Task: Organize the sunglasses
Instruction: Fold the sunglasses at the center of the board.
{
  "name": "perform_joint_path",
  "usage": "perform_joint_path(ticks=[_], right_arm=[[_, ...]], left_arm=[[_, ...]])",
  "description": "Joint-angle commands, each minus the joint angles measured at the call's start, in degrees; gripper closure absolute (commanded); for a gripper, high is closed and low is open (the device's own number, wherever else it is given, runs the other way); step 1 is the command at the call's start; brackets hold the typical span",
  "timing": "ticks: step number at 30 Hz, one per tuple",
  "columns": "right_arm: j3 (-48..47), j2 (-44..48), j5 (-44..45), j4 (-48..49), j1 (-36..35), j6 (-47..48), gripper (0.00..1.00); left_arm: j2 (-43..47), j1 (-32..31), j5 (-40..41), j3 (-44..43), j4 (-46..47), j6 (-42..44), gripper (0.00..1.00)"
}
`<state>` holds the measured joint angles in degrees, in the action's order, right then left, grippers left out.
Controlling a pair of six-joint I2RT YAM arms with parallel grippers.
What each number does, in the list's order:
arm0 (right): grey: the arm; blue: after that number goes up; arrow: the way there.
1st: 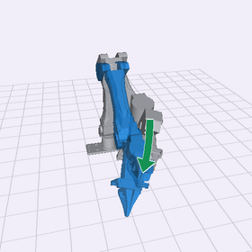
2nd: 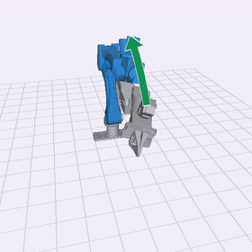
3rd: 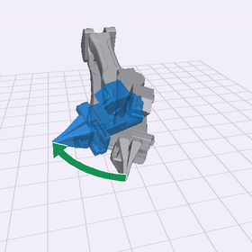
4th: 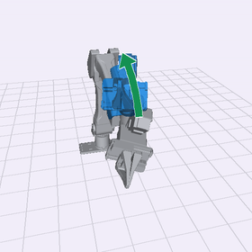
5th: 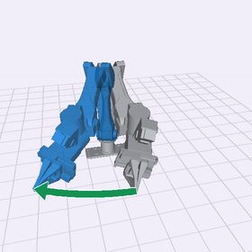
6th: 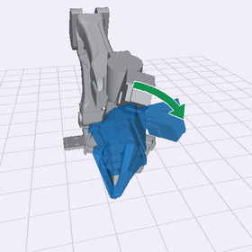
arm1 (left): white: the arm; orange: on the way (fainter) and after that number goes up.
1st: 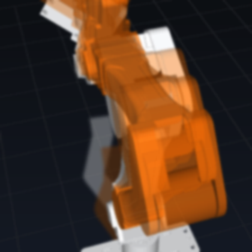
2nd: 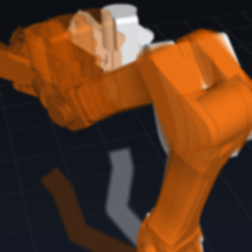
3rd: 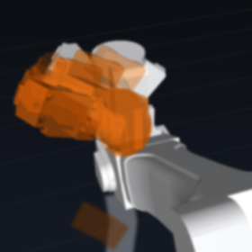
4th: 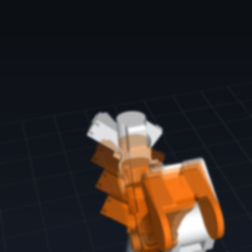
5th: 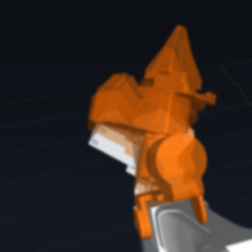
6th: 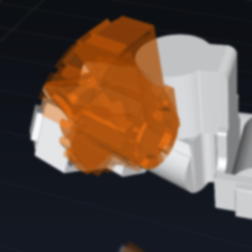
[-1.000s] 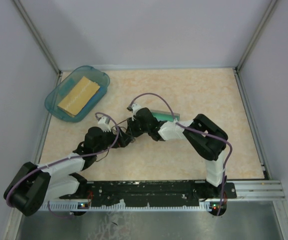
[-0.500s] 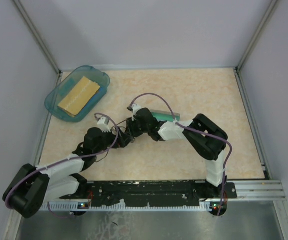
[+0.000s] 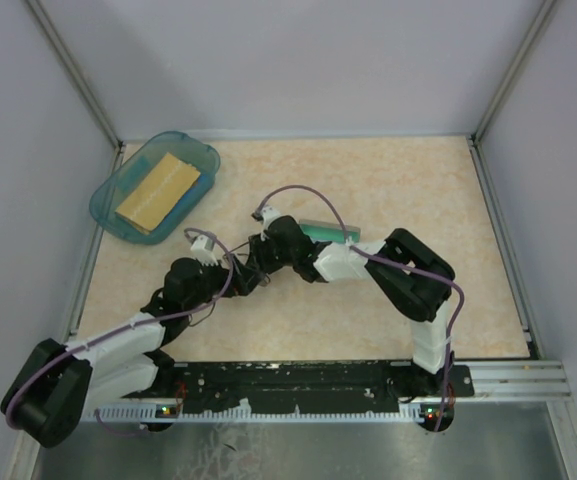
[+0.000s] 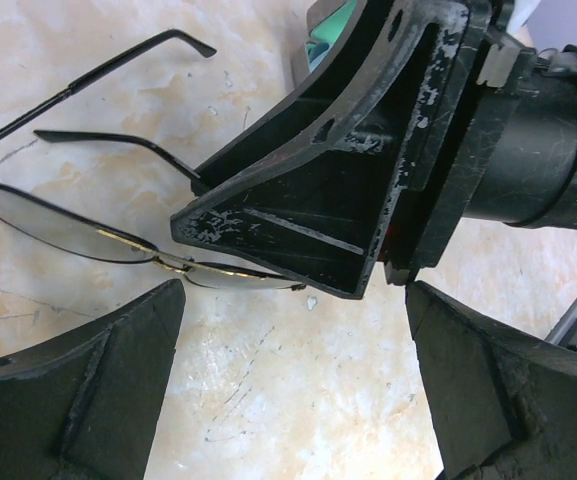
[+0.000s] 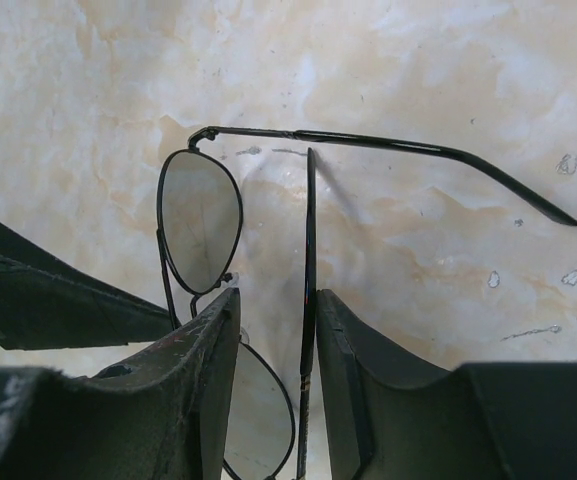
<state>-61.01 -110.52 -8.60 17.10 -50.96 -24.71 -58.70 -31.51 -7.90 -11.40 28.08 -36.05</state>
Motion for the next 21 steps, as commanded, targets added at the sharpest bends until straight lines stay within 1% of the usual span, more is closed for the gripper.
perform_joint_path(ticks=[1, 4, 10, 21], right_arm=[[-3.0, 2.4, -0.2, 1.2, -1.6, -0.6, 0.63], [-3.1, 2.6, 0.2, 1.0, -1.3, -0.5, 0.64], [-3.1, 2.7, 0.2, 0.5, -0.9, -0.4, 0.69], [-3.0, 2.6, 0.1, 0.7, -0.7, -0.1, 0.86]], left_arm=[[1.9, -0.2, 1.1, -0.3, 2.9, -0.5, 0.02], [1.8, -0.2, 1.0, -0.5, 2.9, -0.4, 0.03], [1.5, -0.3, 1.0, -0.5, 2.7, -0.3, 0.03], [0.7, -0.2, 1.2, -0.6, 2.9, -0.2, 0.03]])
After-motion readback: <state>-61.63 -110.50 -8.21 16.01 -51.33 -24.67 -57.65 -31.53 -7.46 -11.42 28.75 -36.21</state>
